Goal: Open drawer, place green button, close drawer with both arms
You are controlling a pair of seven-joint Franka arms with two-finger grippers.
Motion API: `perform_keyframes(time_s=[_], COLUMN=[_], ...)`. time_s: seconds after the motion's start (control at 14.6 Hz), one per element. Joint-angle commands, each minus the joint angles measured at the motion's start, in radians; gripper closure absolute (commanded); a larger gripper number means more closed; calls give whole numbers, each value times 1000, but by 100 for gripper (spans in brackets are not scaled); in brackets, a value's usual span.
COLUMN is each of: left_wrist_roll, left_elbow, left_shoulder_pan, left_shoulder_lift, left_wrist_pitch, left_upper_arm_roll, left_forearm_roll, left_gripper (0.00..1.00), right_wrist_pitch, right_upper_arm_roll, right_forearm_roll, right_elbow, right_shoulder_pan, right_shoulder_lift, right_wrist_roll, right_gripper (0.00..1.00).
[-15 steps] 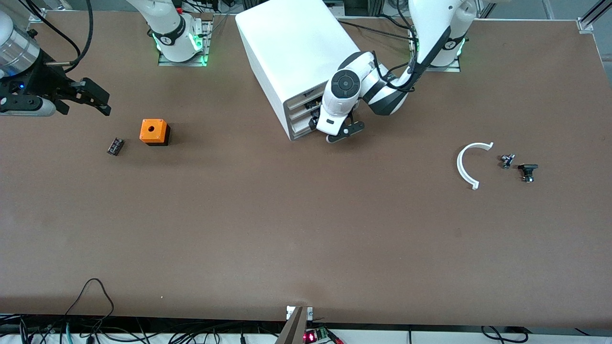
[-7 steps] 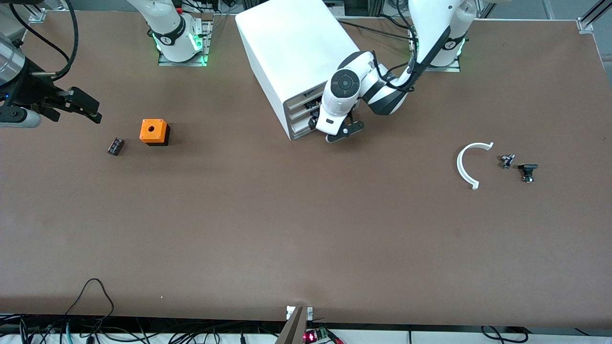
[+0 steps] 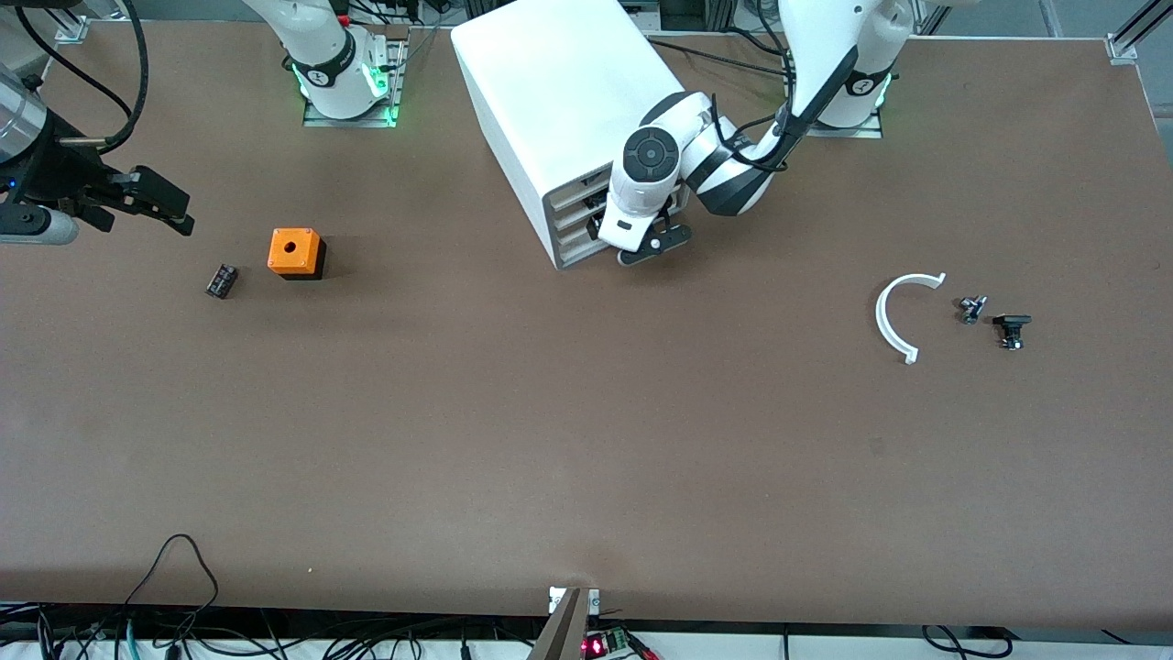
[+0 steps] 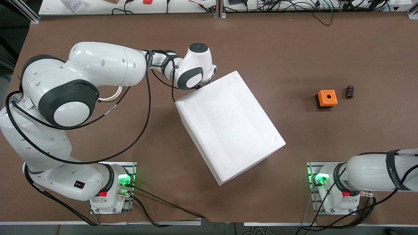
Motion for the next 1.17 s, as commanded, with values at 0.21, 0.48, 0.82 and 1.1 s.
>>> perform_keyframes(time_s=[0.21,0.48,0.82,1.1], left_wrist_roll=[180,417,806,1095], left_elbow=[275,447,654,641], left_shoulder_pan=[49,153,274,408], left_shoulder_lift=[-2,-23,-71,-169], left_wrist_pitch=[-366,-580,-776,-769], left_upper_arm_roll=[59,65,64,71], left_forearm_roll=[25,137,252,234], left_gripper=[0,0,0,0], right_wrist_pitch=[-26,-26,-23,-18], right_upper_arm_roll=[3,5,3,6], right_forearm_roll=[13,13,13,13], right_elbow=[26,25,22,25], right_shoulder_pan=[-16,-16,-16,-16], right_shoulder_lift=[-1,-1,0,-3], right_wrist_roll=[-14,-12,-11,-11], right_gripper=[0,0,0,0])
